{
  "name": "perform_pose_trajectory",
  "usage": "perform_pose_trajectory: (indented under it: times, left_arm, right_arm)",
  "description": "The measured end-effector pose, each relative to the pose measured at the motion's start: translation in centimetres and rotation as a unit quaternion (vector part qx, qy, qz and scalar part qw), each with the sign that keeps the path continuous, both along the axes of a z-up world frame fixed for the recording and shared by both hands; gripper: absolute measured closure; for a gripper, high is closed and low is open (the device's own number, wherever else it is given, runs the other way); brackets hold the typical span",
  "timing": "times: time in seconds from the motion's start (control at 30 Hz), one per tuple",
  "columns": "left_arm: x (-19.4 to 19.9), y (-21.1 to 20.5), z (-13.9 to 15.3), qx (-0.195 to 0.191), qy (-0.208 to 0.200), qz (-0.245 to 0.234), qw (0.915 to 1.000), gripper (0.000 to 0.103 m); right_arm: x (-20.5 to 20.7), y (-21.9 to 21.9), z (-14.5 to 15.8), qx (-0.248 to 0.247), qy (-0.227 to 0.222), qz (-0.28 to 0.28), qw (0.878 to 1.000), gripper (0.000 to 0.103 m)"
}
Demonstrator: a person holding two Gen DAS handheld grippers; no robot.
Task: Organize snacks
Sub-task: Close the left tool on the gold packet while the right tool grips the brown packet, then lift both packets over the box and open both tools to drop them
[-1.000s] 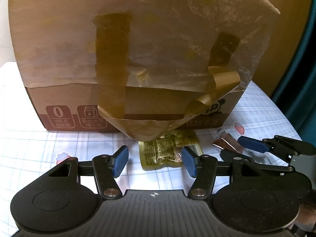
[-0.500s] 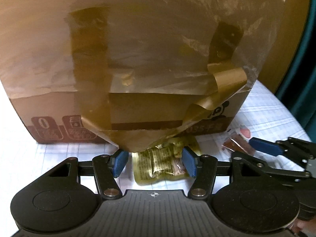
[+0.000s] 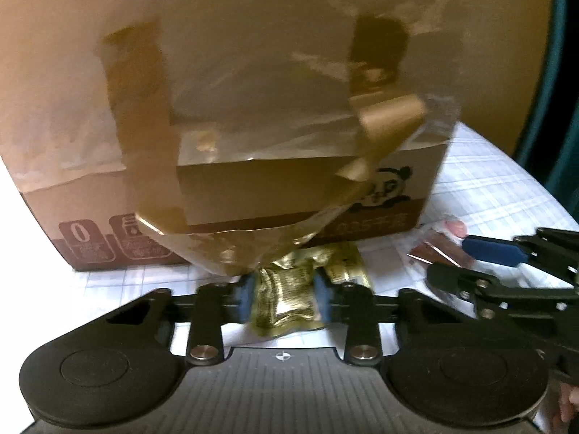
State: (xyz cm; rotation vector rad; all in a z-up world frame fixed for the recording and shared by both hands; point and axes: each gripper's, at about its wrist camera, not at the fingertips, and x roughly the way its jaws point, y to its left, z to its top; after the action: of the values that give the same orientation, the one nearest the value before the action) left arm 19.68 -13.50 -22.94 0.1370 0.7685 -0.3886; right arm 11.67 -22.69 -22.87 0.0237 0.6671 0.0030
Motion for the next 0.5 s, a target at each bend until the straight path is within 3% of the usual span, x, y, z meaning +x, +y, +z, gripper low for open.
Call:
perform_pose_trajectory:
  times: [0.07,0.27,0.5]
  left_arm:
    - [-0.5,0.1,0.2,0.000,-0.002,0.000,1.0000,0.091]
    - [-0.8,1.3,0.2,-0.013,0.013,-0.002,0.9998,0.093]
    - [-2.3,2.2,1.4,-0.031,-0.006,-0.013,0.9994,0.102]
  right_arm:
    - [0.0,0.0,0.0,0.000,0.000,0.000,1.000,0.058]
    - [-0.1,0.1,0.0,-0.001,-0.002,0.004,1.000,0.059]
    - [-0.2,0.2,0.0,-0.002,-0.003,0.009,1.000,0.059]
